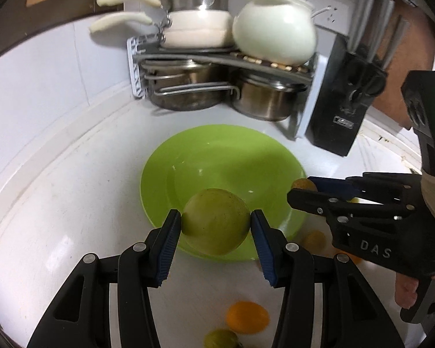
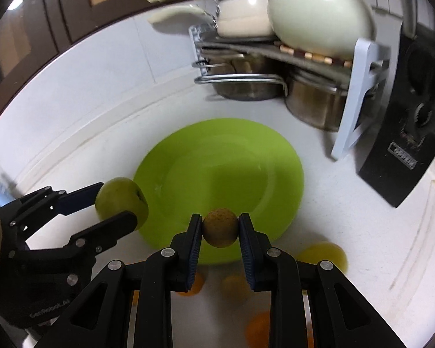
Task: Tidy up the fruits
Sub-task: 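Carry both fruits onto the green plate and open both tools, then pull both open tools back from the plate toward the loose fruit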
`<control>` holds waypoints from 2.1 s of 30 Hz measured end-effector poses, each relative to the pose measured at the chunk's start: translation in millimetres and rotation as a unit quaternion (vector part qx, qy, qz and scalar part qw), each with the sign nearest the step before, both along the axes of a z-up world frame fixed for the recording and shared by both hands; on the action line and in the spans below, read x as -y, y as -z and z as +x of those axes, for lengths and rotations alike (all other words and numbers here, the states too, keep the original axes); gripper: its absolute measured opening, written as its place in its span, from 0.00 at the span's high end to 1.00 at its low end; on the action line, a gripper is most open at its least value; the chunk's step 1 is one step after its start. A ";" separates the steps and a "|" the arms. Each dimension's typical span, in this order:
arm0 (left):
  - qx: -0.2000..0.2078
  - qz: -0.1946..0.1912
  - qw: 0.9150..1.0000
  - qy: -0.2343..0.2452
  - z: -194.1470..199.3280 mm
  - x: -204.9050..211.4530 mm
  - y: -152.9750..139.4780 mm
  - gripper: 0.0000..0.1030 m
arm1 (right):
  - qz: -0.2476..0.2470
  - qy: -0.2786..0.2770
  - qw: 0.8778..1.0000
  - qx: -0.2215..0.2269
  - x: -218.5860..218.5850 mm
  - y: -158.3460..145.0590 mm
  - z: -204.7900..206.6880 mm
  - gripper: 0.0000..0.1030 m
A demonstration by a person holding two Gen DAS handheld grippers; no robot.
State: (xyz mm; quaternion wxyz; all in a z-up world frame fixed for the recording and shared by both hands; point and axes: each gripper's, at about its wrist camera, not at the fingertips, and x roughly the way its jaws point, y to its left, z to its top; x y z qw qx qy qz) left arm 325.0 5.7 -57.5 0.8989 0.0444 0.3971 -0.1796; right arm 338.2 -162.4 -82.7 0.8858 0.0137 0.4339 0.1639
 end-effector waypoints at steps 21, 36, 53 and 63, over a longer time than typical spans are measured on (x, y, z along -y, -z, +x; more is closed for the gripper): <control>-0.055 0.005 0.998 0.000 38.6 3.6 21.6 0.52 | -0.002 0.001 0.999 -0.040 -11.8 22.6 29.2 0.71; -0.004 0.001 0.999 -0.031 3.5 -8.7 -12.3 0.38 | -0.006 0.008 1.000 -0.006 -4.3 -5.3 -0.7 0.63; 0.060 -0.009 0.996 -0.061 -68.9 -35.6 -53.9 0.31 | 0.017 -0.004 0.998 0.065 -11.4 -58.6 -59.7 0.56; 0.073 -0.005 0.994 -0.078 -120.5 -45.0 -50.5 0.31 | -0.001 0.001 0.993 0.114 -14.6 -70.7 -112.6 0.56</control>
